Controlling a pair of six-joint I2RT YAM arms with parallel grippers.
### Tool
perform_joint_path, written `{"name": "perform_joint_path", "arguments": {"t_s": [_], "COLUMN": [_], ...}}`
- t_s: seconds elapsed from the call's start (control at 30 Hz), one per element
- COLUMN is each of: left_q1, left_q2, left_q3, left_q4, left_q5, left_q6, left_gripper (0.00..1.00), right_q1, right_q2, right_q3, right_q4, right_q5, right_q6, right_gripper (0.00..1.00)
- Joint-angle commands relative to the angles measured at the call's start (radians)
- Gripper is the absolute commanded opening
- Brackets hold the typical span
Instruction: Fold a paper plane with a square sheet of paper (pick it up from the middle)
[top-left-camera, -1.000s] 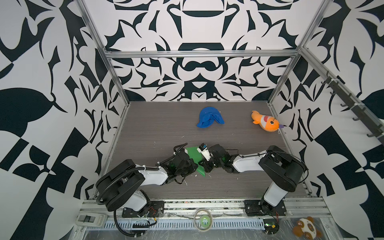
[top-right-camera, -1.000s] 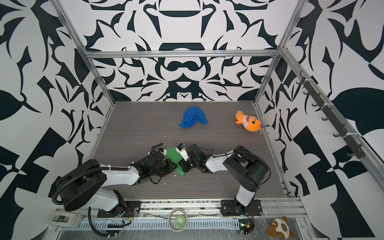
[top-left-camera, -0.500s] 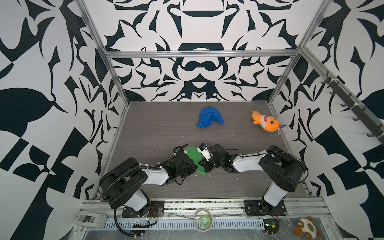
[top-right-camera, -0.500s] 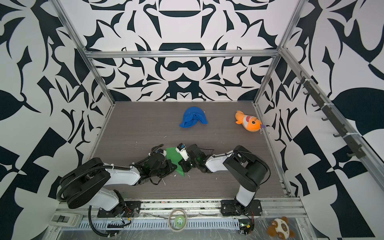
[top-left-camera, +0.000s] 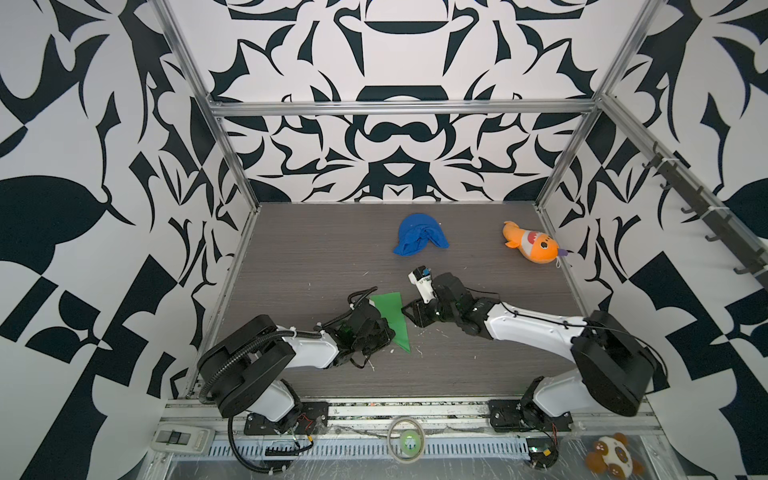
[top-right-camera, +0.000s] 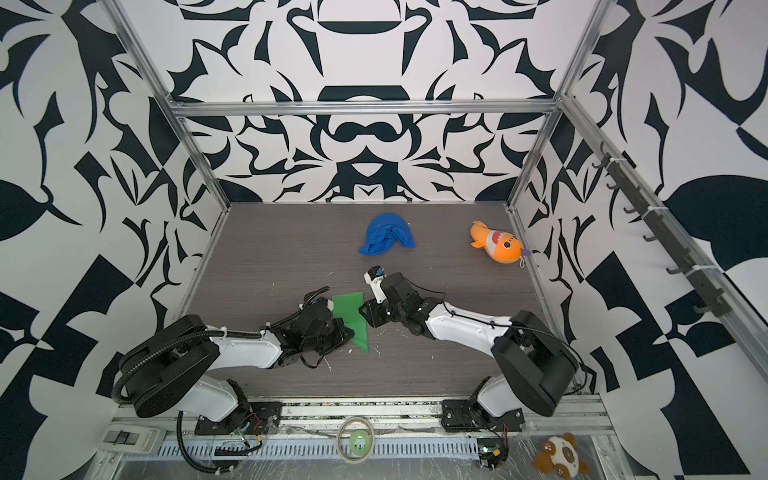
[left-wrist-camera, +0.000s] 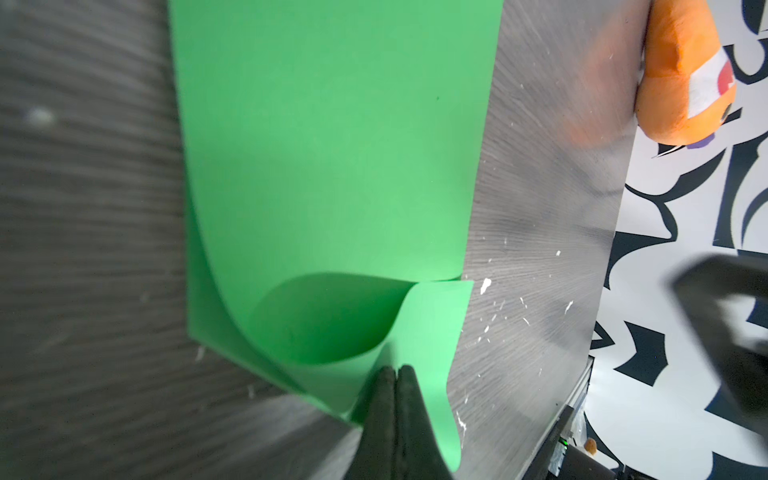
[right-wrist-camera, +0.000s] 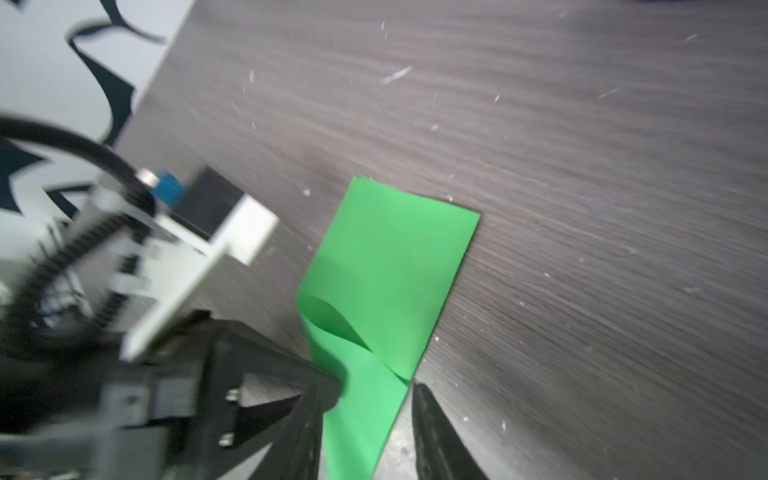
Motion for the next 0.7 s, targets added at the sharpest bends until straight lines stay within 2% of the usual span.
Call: {"name": "perform_joint_path", "arguments": {"t_s": [0.0,0.1,0.17,0.47,0.67], "left_q1": [-0.002,-0.003,-0.003,-0.003,-0.002], "left_q2": [0.040,0.042,0.038,0.030,0.029], "left_q3": [0.000,-0.003,-0.003,0.002,0.005], "left_q4": [-0.143,-0.142,-0.148,-0.167,-0.177], "left_q5": [-0.027,-0.030,-0.036,-0.049,-0.049], "left_q6": [-0.001,-0.007,-0.013,-0.017,-0.014], "left_gripper": [0.00,0.00,0.00,0.00,0.00], "right_q1": [0.002,0.004,0.015,0.074,0.076], "right_q2": [-0.023,-0.023,-0.015,0.106,0.142], "right_q3": [0.024,-0.012,-0.020,0.000,-0.009], "right_q4": [-0.142,-0.103,-0.094,-0.042,-0.040], "right_q5": [-0.059,-0.169,-0.201,-0.238,-0.227], "right_q6": [0.142,0.266,0.317,0.370,0.377], "right_gripper": [0.29,0.21,0.17,0.07,0.05]}}
